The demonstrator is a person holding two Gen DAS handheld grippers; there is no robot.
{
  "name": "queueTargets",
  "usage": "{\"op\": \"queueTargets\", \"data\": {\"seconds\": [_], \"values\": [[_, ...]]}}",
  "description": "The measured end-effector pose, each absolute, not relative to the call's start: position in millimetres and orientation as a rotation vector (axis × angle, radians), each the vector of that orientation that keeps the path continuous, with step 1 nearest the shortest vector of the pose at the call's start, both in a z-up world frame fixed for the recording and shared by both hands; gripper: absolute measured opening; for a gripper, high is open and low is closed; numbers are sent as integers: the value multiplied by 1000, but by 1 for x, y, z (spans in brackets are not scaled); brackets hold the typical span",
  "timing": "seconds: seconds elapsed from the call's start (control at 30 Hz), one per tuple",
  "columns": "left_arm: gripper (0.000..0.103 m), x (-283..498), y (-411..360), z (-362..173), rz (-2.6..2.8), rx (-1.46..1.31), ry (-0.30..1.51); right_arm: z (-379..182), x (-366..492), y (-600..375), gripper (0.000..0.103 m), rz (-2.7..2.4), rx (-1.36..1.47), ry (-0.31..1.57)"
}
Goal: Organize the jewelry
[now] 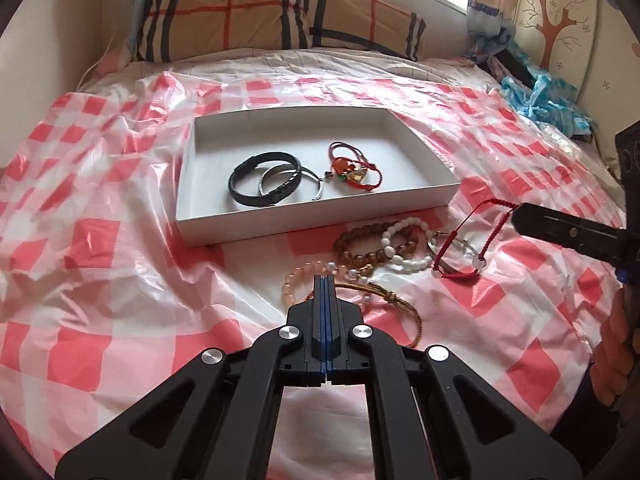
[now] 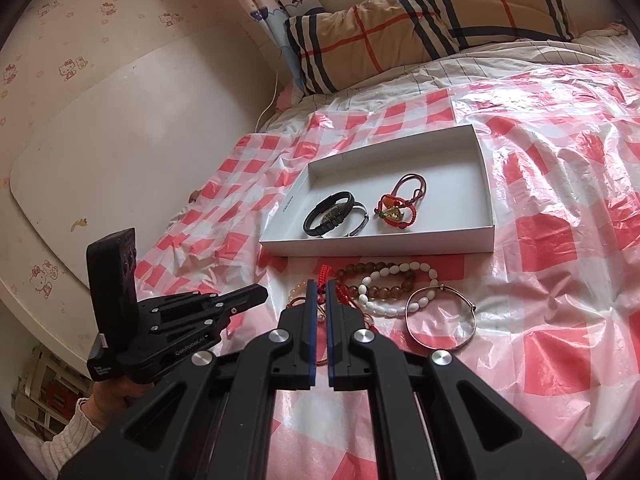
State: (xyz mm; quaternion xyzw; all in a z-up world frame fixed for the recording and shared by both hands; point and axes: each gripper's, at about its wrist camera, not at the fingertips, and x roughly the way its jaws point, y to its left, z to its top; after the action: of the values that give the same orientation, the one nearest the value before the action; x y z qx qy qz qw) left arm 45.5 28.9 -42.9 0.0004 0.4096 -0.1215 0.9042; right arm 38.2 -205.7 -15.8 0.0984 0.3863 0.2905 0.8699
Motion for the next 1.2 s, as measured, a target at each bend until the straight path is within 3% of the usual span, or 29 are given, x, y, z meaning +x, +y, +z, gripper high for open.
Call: {"op": "queueTargets", "data": {"seconds": [0.13,0.17,0.2,0.27,0.3,0.33,0.37,0.6,0.8,0.93,0.97,1.07,1.13,1.2], "values": [[2,55,27,-65,-234,34,964,-16,38,-206,4,607,205,810],[10,57,24,-70,-236,43,991,-16,38,-206,4,607,204,810],[27,57,23,-72,-232,54,996,-16,39,-206,4,608,204,811],[39,55,17,-74,-213,91,979,-16,38,-205,4,610,203,811],[37,56,15,-75,-206,103,981,-17,38,-205,4,610,202,811],[28,56,14,-77,-203,115,988,-17,38,-205,4,611,202,811],[9,56,13,-79,-221,118,1004,-17,38,-205,4,610,202,811],[0,51,21,-58,-294,40,932,-16,38,-205,4,611,212,802],[0,50,31,-45,-288,-14,867,-15,37,-205,4,616,212,795],[1,54,29,-53,-299,-18,915,-14,37,-205,4,615,212,796],[4,55,27,-56,-316,-19,937,-14,37,-205,4,616,212,795],[44,52,13,-66,-300,61,961,-14,37,-205,4,616,212,796],[41,52,2,-77,-267,140,989,-14,37,-205,4,616,212,795],[6,51,-5,-81,-277,173,1004,-14,37,-204,4,617,212,794]]}}
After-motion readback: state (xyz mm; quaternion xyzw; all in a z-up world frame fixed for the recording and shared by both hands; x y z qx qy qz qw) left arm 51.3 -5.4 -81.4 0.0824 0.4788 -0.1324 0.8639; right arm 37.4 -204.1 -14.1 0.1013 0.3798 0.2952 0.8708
